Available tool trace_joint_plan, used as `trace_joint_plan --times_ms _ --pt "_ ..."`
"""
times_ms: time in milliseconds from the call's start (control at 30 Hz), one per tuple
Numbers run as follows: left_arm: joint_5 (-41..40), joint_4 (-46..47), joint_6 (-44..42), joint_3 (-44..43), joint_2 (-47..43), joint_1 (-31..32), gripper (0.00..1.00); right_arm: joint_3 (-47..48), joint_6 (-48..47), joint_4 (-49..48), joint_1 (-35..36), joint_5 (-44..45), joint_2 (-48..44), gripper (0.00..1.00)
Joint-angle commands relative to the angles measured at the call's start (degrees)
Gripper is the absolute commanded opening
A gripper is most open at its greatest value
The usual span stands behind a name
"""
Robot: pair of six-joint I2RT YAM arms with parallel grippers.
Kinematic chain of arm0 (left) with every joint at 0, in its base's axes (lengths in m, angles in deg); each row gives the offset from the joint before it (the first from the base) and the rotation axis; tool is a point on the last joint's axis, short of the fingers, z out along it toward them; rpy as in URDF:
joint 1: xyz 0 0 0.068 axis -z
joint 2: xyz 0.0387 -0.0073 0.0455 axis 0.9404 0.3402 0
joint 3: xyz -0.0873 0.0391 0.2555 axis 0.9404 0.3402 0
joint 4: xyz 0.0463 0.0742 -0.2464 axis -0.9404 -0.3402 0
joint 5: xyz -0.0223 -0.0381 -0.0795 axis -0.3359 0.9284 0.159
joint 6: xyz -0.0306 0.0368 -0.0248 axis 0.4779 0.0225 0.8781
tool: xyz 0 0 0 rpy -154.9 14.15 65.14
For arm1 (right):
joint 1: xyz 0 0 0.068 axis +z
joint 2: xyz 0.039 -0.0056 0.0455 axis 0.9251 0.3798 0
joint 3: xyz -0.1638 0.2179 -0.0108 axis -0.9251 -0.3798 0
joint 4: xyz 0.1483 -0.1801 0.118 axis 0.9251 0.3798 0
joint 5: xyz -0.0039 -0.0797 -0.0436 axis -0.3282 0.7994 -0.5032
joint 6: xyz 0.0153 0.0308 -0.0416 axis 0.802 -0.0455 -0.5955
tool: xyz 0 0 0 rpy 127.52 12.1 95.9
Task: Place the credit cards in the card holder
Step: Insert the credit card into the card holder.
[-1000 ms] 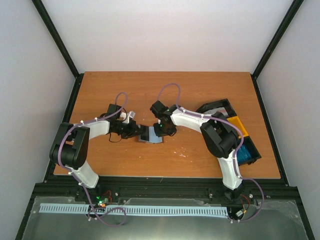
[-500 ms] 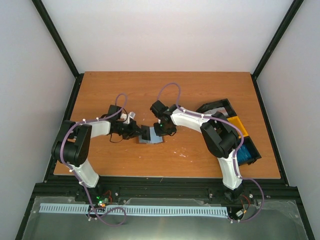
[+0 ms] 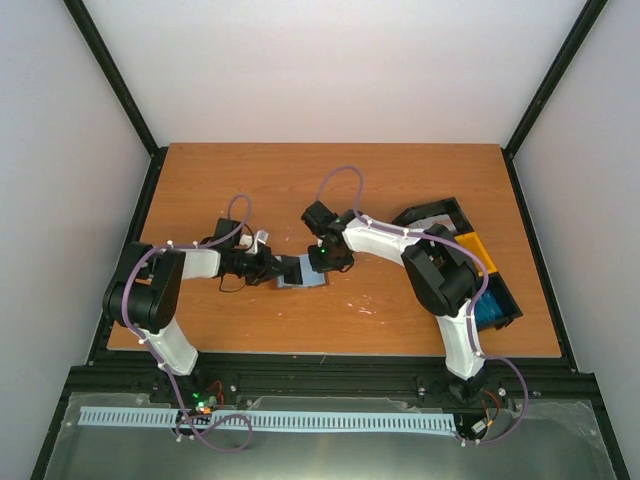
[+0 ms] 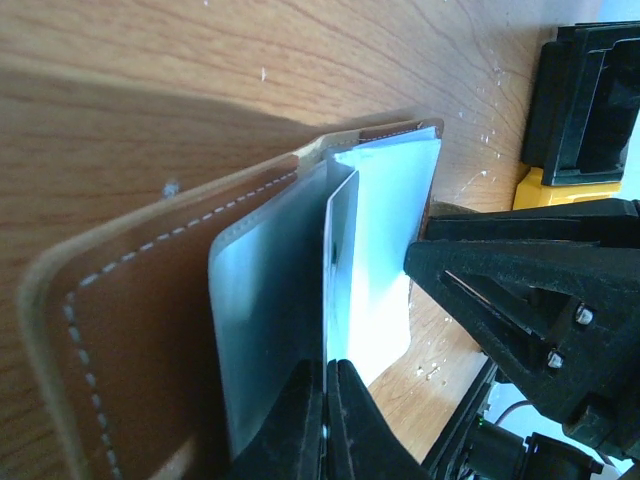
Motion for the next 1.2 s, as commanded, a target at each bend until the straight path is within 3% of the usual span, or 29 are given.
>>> trace_joint_plan --times_ms 0,433,667,1167 --pt "-0.37 3.47 1.62 1.62 0.58 -0.05 0.01 -3.13 0.84 0.78 0.77 -2.17 2.79 0.20" --pt "-3.05 4.80 -0.60 0.97 2.38 -0.05 0.01 -3.25 0.73 0.18 0.82 -3.22 3.48 0.20" --pt "1.42 6.32 1.02 1.95 3.11 -0.04 0.01 -3.17 1.04 -0.10 0.82 -3.53 3.65 0.20" --pt "2.39 8.56 3.07 4.70 3.73 -0.05 0.01 -4.63 3.33 -1.91 0.79 -5.73 3.12 0.20"
